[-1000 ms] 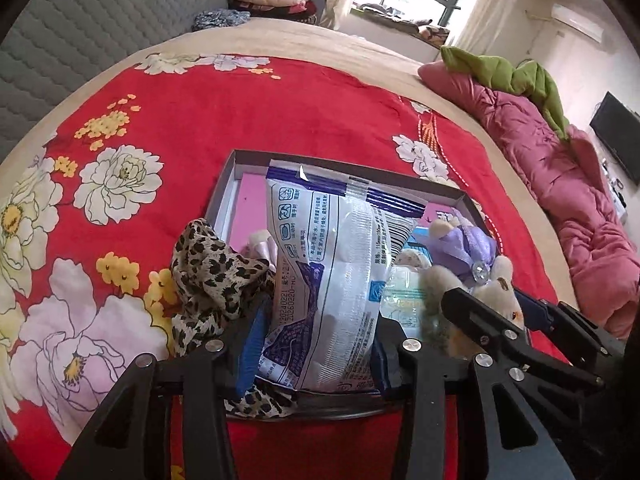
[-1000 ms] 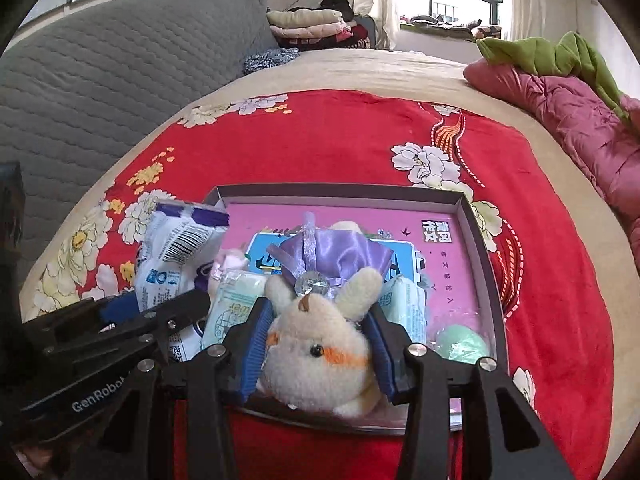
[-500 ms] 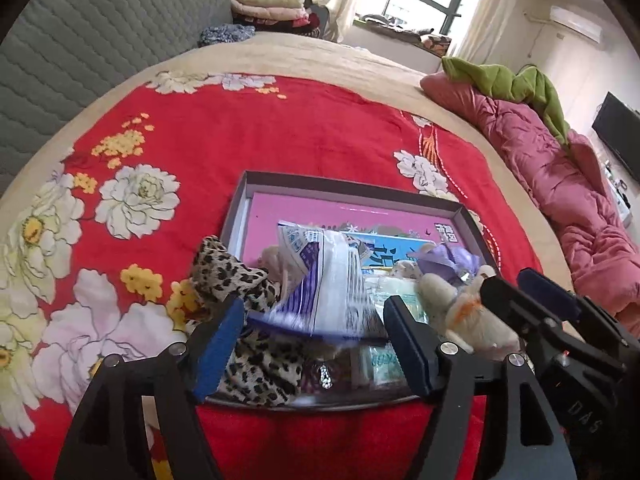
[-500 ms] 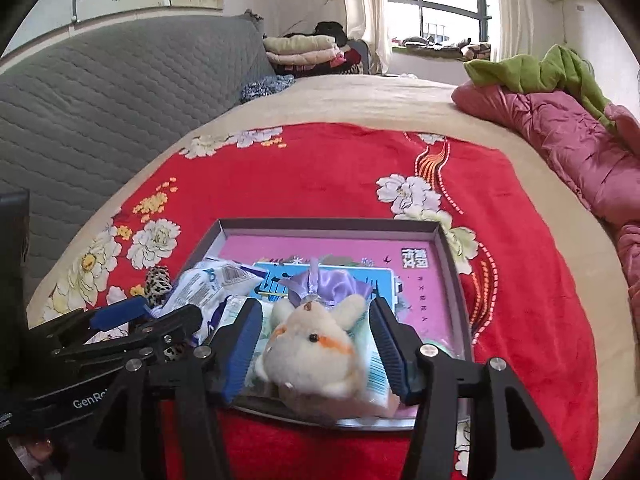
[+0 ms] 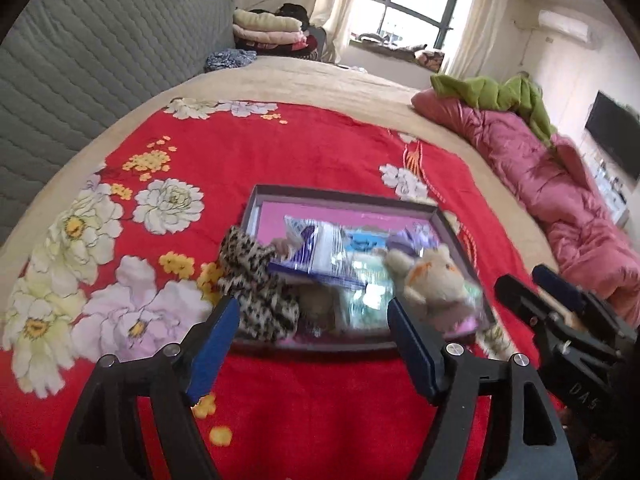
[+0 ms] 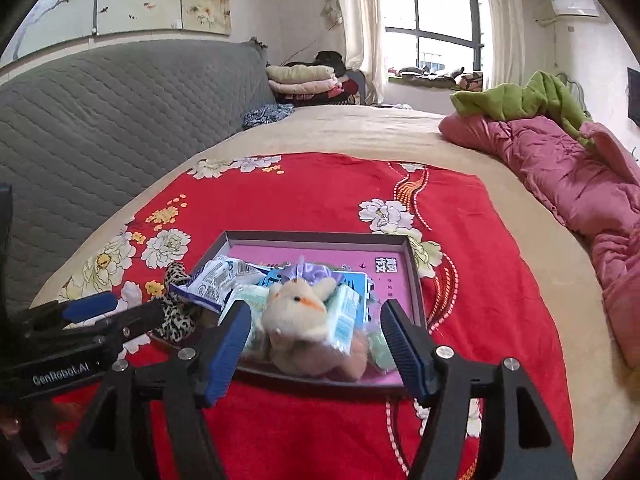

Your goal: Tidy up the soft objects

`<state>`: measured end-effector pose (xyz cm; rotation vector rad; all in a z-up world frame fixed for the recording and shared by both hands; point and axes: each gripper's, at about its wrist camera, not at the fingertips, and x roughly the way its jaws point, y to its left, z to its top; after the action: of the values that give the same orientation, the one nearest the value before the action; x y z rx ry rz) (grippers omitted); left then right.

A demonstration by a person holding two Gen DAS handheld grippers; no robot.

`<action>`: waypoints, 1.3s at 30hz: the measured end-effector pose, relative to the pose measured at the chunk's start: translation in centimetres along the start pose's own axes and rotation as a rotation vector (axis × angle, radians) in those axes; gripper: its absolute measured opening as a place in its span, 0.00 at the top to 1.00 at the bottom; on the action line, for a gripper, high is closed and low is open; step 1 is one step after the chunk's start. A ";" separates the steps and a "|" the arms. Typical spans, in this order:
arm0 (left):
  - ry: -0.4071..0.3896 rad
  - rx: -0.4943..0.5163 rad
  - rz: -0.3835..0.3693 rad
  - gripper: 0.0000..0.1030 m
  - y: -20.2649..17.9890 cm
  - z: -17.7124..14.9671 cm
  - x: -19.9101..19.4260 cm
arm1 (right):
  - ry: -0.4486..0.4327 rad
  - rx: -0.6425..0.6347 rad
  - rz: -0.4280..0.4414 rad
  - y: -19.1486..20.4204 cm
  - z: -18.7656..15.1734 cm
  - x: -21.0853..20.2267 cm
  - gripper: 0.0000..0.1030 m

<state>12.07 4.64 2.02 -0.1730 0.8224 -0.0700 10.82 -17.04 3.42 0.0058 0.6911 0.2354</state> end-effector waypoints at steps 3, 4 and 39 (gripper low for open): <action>-0.005 0.044 0.026 0.25 -1.1 -1.2 -1.0 | -0.008 -0.001 -0.013 -0.1 -0.9 -1.0 0.34; -0.005 0.055 0.037 0.25 -1.5 -1.8 -1.3 | -0.006 0.000 -0.015 -0.1 -1.2 -1.2 0.33; 0.055 0.046 0.106 0.25 -3.2 -8.5 -3.5 | 0.063 0.010 -0.042 0.2 -8.7 -4.1 0.28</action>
<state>3.47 0.92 -0.54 -0.0838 0.8823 0.0062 2.19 -18.41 -0.67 -0.0065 0.7546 0.1920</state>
